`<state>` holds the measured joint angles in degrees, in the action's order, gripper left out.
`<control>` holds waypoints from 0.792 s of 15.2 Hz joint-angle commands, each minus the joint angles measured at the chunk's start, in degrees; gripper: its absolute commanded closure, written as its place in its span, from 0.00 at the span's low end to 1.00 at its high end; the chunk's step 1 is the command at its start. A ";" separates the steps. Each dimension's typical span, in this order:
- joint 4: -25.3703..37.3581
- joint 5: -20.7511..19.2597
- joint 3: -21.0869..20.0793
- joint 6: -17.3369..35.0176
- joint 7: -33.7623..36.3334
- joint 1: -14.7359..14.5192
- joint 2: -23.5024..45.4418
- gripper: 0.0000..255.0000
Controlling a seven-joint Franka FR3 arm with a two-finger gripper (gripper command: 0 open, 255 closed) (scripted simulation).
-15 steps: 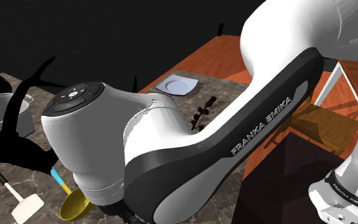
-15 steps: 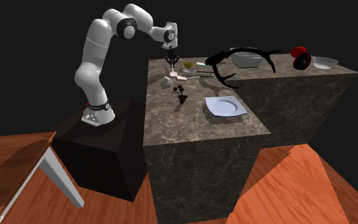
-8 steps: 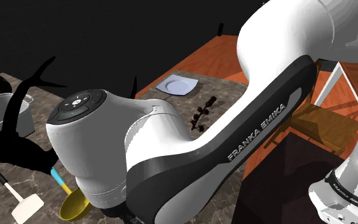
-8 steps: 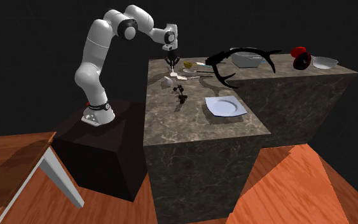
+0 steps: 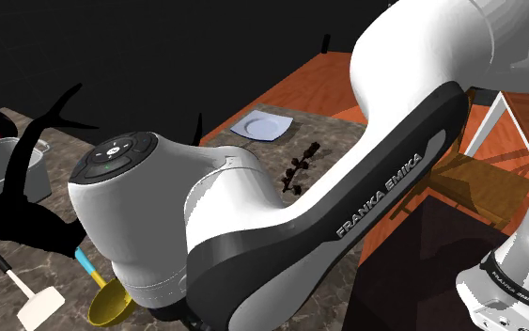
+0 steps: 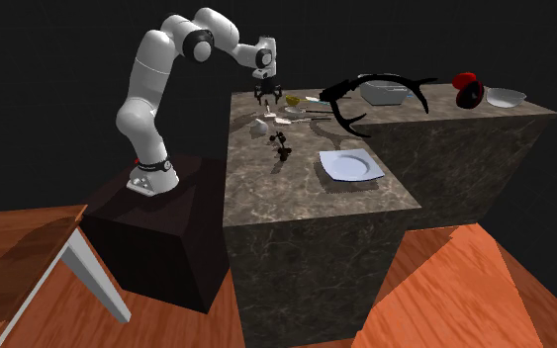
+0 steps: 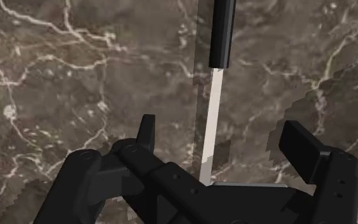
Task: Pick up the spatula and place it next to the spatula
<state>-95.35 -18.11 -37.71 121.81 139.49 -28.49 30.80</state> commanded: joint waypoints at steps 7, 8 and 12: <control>2.82 2.35 -1.46 -5.56 -1.44 1.07 -3.25 0.00; 2.82 2.35 -1.46 -5.56 -1.44 1.07 -3.25 0.00; 2.82 2.35 -1.46 -5.56 -1.44 1.07 -3.25 0.00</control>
